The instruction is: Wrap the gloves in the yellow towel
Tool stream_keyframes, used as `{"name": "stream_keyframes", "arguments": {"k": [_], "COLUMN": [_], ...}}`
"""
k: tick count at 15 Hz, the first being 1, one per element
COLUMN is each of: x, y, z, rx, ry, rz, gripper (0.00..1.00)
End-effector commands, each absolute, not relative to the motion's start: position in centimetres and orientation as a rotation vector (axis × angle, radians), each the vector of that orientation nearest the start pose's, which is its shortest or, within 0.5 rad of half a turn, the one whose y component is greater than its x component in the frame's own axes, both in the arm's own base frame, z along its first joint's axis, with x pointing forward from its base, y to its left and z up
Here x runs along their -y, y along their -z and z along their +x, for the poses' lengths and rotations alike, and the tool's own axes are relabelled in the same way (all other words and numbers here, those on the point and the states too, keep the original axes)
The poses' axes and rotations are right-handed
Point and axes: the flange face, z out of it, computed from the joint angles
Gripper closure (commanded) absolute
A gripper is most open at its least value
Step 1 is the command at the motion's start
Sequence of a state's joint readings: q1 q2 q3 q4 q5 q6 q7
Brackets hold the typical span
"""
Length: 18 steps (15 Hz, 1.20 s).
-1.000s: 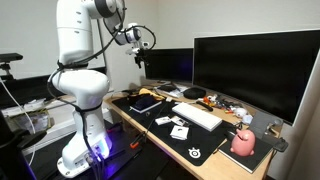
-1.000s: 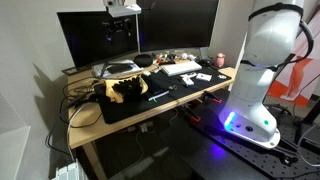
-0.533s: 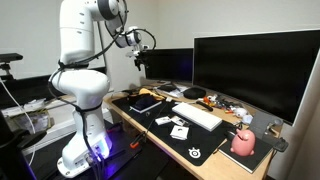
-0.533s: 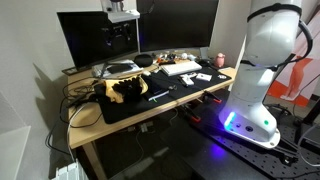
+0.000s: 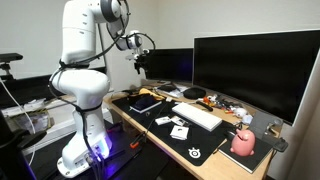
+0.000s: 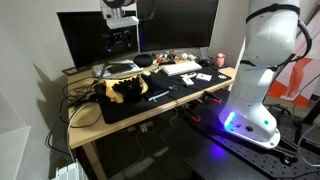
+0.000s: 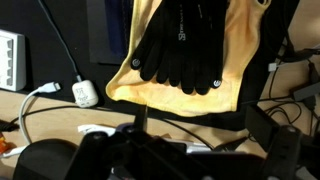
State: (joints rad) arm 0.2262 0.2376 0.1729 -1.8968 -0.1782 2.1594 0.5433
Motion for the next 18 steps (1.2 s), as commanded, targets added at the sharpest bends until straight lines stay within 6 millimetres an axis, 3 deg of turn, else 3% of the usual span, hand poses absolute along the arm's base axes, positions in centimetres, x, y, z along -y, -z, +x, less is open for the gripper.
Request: {"name": "stream_keyframes", "arguments": {"k": [1, 11, 18], "x": [-24.5, -27.2, -30.1], "y": [-35.0, -28.2, -25.4], "z": [57.1, 58.7, 60.4], "rx": [-0.167, -0.179, -0.175], "ry": [0.060, 0.104, 0.180], "rz": [-3.203, -3.194, -3.231], "gripper": [0.00, 0.00, 0.00]}}
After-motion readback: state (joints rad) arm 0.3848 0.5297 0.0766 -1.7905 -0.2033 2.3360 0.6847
